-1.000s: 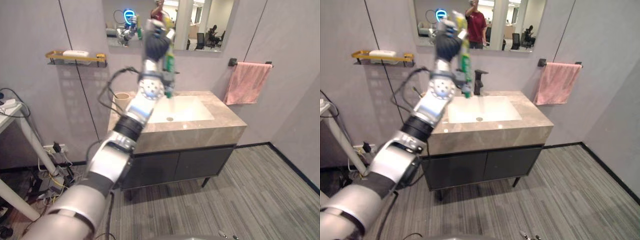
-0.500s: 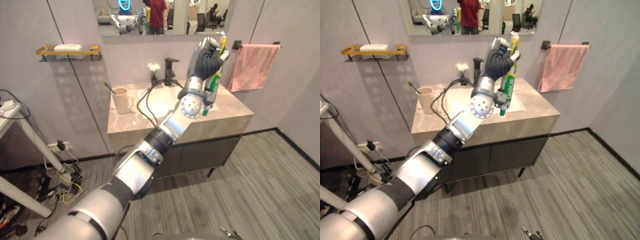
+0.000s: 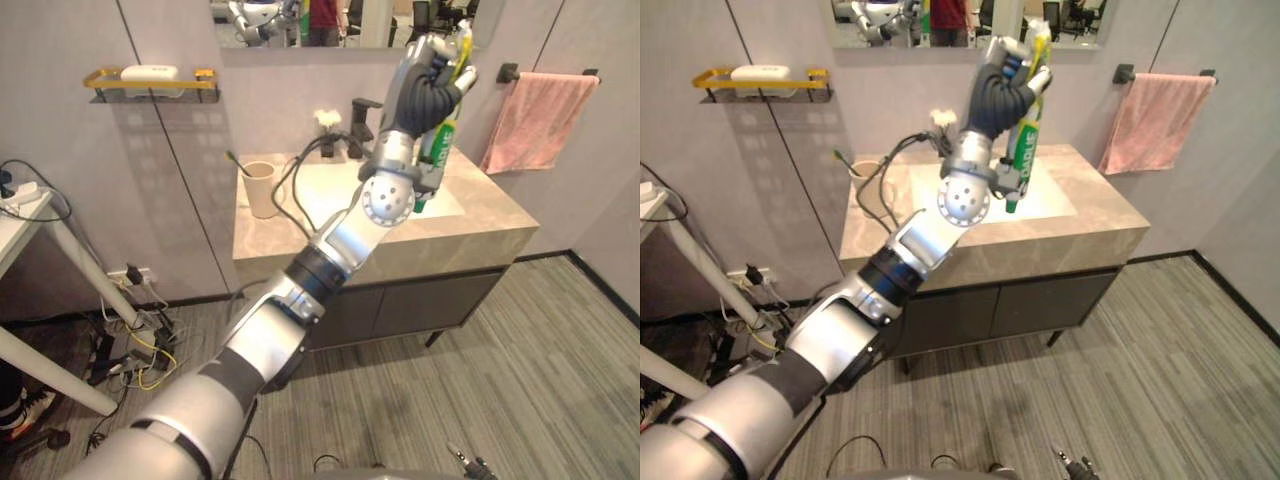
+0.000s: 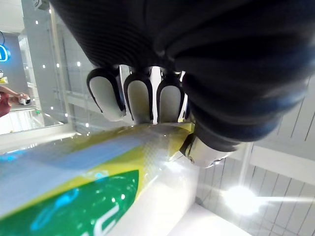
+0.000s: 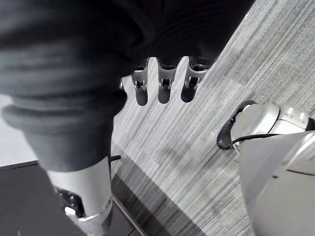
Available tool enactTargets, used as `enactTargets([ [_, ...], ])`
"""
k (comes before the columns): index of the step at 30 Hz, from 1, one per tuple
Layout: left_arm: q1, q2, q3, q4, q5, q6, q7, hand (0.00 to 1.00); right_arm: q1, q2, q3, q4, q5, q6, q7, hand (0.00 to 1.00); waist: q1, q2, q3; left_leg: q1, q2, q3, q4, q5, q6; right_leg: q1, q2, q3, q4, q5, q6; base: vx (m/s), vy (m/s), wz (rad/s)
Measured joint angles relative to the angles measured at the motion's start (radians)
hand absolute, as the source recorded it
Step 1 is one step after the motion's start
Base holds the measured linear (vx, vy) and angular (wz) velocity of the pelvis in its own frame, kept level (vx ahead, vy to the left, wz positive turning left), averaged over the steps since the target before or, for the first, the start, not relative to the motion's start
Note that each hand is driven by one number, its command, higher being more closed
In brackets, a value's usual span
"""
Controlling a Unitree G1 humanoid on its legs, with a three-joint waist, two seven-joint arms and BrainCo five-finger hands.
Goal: Organize washtable
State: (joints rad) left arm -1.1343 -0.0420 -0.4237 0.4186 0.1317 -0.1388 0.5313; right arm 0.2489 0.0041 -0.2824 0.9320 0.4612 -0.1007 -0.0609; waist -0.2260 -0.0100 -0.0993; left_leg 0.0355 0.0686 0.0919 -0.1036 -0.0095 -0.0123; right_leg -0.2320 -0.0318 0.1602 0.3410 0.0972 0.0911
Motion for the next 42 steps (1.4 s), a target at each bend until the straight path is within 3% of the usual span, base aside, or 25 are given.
enactTargets([
  [3, 0.0, 0.033, 0.016, -0.068, 0.0, -0.007, 0.011, 1.0, 0.002, 0.012, 0.001, -0.017, 0.0, 0.0, 0.002, 0.0, 0.005, 0.009, 0.004, 0.023, 0.018, 0.013, 0.001, -0.006, -0.004, -0.001, 0.001, -0.034, 0.013, 0.0, 0.0, 0.05, 0.011, -0.17],
  [4, 0.001, 0.044, 0.034, -0.086, 0.0, -0.014, 0.017, 1.0, -0.002, 0.011, 0.0, -0.02, 0.0, -0.001, 0.002, 0.0, 0.021, 0.022, 0.019, 0.034, 0.026, 0.02, 0.002, -0.014, -0.001, -0.017, 0.004, -0.064, 0.036, -0.012, 0.001, 0.04, -0.016, -0.2],
  [5, 0.005, 0.048, 0.048, -0.106, 0.0, -0.016, 0.021, 1.0, 0.003, 0.01, -0.001, -0.02, 0.0, -0.002, 0.002, 0.0, 0.025, 0.038, 0.026, 0.038, 0.032, 0.025, 0.007, -0.022, -0.006, -0.021, -0.003, -0.108, 0.02, -0.078, -0.008, 0.07, -0.041, -0.15],
  [6, 0.008, 0.059, 0.05, -0.119, 0.0, -0.019, 0.022, 1.0, 0.002, 0.01, 0.0, -0.02, 0.0, -0.002, 0.002, 0.0, 0.027, 0.037, 0.026, 0.038, 0.034, 0.026, 0.007, -0.025, -0.009, -0.017, -0.009, -0.122, -0.02, -0.101, -0.013, 0.1, -0.086, -0.08],
  [8, 0.022, 0.083, 0.067, -0.157, 0.004, -0.024, 0.036, 1.0, 0.002, 0.016, 0.009, -0.022, -0.001, -0.002, 0.003, 0.0, 0.048, 0.006, 0.015, 0.039, 0.03, 0.046, 0.006, -0.041, -0.033, 0.011, -0.029, -0.129, -0.181, -0.106, -0.02, 0.1, -0.115, -0.05],
  [10, 0.034, 0.083, 0.095, -0.16, 0.009, -0.024, 0.048, 1.0, 0.014, 0.014, 0.014, -0.016, -0.001, -0.003, 0.003, 0.0, 0.05, -0.014, 0.01, 0.055, 0.025, 0.038, 0.001, -0.057, -0.062, 0.037, -0.055, -0.155, -0.205, -0.104, 0.001, 0.11, -0.171, 0.36],
  [11, 0.038, 0.059, 0.102, -0.154, 0.009, -0.019, 0.058, 1.0, 0.025, -0.007, 0.018, -0.013, 0.0, -0.003, 0.002, 0.0, 0.049, 0.016, 0.007, 0.054, 0.056, 0.02, 0.003, -0.055, -0.068, 0.04, -0.037, -0.202, -0.186, -0.138, -0.01, 0.19, -0.193, 0.62],
  [14, 0.06, 0.021, 0.101, -0.145, 0.01, -0.018, 0.055, 1.0, 0.021, -0.047, 0.049, -0.009, 0.001, -0.002, 0.005, 0.0, 0.042, 0.069, -0.018, 0.068, 0.108, 0.036, 0.008, -0.055, -0.087, 0.082, -0.009, -0.288, -0.172, -0.168, -0.044, 0.29, -0.167, 0.66],
  [16, 0.061, 0.004, 0.101, -0.147, 0.009, -0.019, 0.055, 1.0, 0.011, -0.054, 0.048, -0.013, 0.001, -0.003, 0.008, 0.0, 0.045, 0.07, -0.019, 0.069, 0.129, 0.051, 0.049, -0.06, -0.096, 0.121, 0.001, -0.335, -0.161, -0.191, -0.07, 0.25, -0.123, 0.7],
  [17, 0.066, 0.014, 0.103, -0.153, 0.008, -0.019, 0.055, 1.0, 0.001, -0.057, 0.046, -0.016, 0.001, -0.006, 0.011, 0.0, 0.048, 0.067, -0.023, 0.046, 0.136, 0.047, 0.116, -0.065, -0.103, 0.137, 0.002, -0.343, -0.151, -0.205, -0.077, 0.2, -0.121, 0.63],
  [18, 0.073, 0.034, 0.11, -0.169, 0.007, -0.021, 0.055, 1.0, -0.007, -0.049, 0.048, -0.017, 0.001, -0.007, 0.017, 0.0, 0.052, 0.043, -0.024, -0.007, 0.136, 0.041, 0.232, -0.087, -0.124, 0.157, -0.007, -0.342, -0.154, -0.235, -0.075, 0.19, -0.121, 0.57],
  [19, 0.081, 0.046, 0.118, -0.184, 0.006, -0.022, 0.056, 1.0, -0.011, -0.045, 0.05, -0.018, 0.0, -0.007, 0.021, 0.0, 0.055, 0.033, -0.022, -0.041, 0.139, 0.038, 0.309, -0.109, -0.117, 0.165, -0.008, -0.344, -0.154, -0.247, -0.078, 0.16, -0.129, 0.38],
  [20, 0.116, 0.072, 0.134, -0.221, 0.004, -0.024, 0.057, 1.0, -0.019, -0.041, 0.05, -0.017, 0.0, -0.007, 0.021, 0.0, 0.079, 0.029, -0.015, -0.12, 0.16, 0.029, 0.5, -0.142, -0.085, 0.184, 0.004, -0.349, -0.149, -0.256, -0.089, 0.14, -0.137, 0.03],
  [21, 0.148, 0.099, 0.15, -0.243, 0.004, -0.023, 0.057, 1.0, -0.027, -0.044, 0.051, -0.018, -0.001, -0.006, 0.02, 0.0, 0.106, 0.023, 0.015, -0.188, 0.18, -0.015, 0.711, -0.139, -0.086, 0.227, 0.02, -0.34, -0.148, -0.263, -0.102, 0.13, -0.129, -0.17],
  [23, 0.19, 0.137, 0.172, -0.253, 0.004, -0.018, 0.059, 1.0, -0.039, -0.054, 0.05, -0.019, -0.002, -0.006, 0.017, 0.0, 0.151, 0.024, 0.044, -0.26, 0.19, -0.058, 0.933, -0.146, -0.09, 0.289, 0.033, -0.317, -0.153, -0.274, -0.118, 0.1, -0.05, -0.4],
  [25, 0.196, 0.156, 0.188, -0.268, 0.005, -0.013, 0.059, 1.0, -0.029, -0.062, 0.045, -0.052, -0.005, -0.007, 0.012, 0.0, 0.154, 0.024, 0.045, -0.282, 0.196, -0.01, 0.854, -0.157, -0.071, 0.322, 0.034, -0.317, -0.178, -0.276, -0.119, 0.07, 0.021, -0.16],
  [27, 0.195, 0.169, 0.19, -0.322, 0.007, -0.014, 0.06, 1.0, -0.025, -0.062, 0.041, -0.081, -0.01, -0.01, 0.005, 0.0, 0.149, 0.029, 0.046, -0.26, 0.186, 0.032, 0.608, -0.149, -0.07, 0.343, 0.035, -0.319, -0.196, -0.277, -0.116, 0.1, 0.107, -0.01],
  [28, 0.193, 0.175, 0.19, -0.358, 0.007, -0.014, 0.061, 1.0, -0.017, -0.07, 0.034, -0.082, -0.011, -0.011, 0.001, 0.0, 0.14, 0.04, 0.045, -0.234, 0.153, 0.013, 0.443, -0.104, -0.089, 0.338, 0.038, -0.313, -0.193, -0.294, -0.093, 0.11, 0.17, -0.05],
  [29, 0.201, 0.193, 0.19, -0.393, 0.007, -0.025, 0.06, 1.0, -0.023, -0.047, 0.034, -0.072, -0.012, -0.008, -0.002, 0.0, 0.136, 0.012, 0.047, -0.197, 0.118, 0.026, 0.401, -0.108, -0.09, 0.335, 0.004, -0.292, -0.168, -0.328, -0.082, 0.1, 0.165, -0.09],
  [31, 0.2, 0.23, 0.197, -0.436, 0.007, -0.029, 0.064, 1.0, -0.02, -0.023, 0.035, -0.056, -0.012, -0.007, 0.0, 0.0, 0.131, -0.02, 0.036, -0.162, 0.081, 0.059, 0.32, -0.087, -0.078, 0.31, -0.039, -0.268, -0.151, -0.341, -0.064, 0.1, 0.111, -0.21],
  [33, 0.196, 0.246, 0.206, -0.456, 0.011, -0.043, 0.069, 1.0, -0.015, -0.016, 0.032, -0.042, -0.011, -0.006, 0.001, 0.0, 0.129, -0.028, 0.014, -0.164, 0.041, 0.074, 0.256, -0.061, -0.072, 0.287, -0.07, -0.253, -0.163, -0.321, -0.031, 0.19, 0.128, -0.11],
  [36, 0.196, 0.249, 0.214, -0.436, 0.02, -0.04, 0.061, 1.0, -0.037, -0.024, 0.006, 0.02, -0.013, -0.004, 0.005, 0.0, 0.129, -0.011, 0.002, -0.155, 0.009, 0.066, 0.181, -0.016, -0.041, 0.256, -0.075, -0.168, -0.167, -0.273, 0.007, 0.19, 0.148, 0.03],
  [39, 0.229, 0.275, 0.249, -0.437, 0.03, -0.039, 0.062, 1.0, -0.066, -0.03, 0.005, 0.062, -0.033, -0.003, 0.01, 0.0, 0.13, -0.011, 0.001, -0.132, 0.0, 0.045, 0.159, 0.049, 0.02, 0.253, -0.075, -0.125, -0.167, -0.212, 0.009, 0.14, 0.103, -0.25],
  [42, 0.247, 0.298, 0.268, -0.437, 0.038, -0.044, 0.057, 1.0, -0.078, -0.042, 0.006, 0.072, -0.039, -0.004, 0.018, 0.0, 0.13, -0.004, -0.006, -0.125, 0.001, 0.043, 0.139, 0.052, 0.02, 0.248, -0.078, -0.124, -0.166, -0.189, 0.007, 0.12, 0.066, -0.03],
])
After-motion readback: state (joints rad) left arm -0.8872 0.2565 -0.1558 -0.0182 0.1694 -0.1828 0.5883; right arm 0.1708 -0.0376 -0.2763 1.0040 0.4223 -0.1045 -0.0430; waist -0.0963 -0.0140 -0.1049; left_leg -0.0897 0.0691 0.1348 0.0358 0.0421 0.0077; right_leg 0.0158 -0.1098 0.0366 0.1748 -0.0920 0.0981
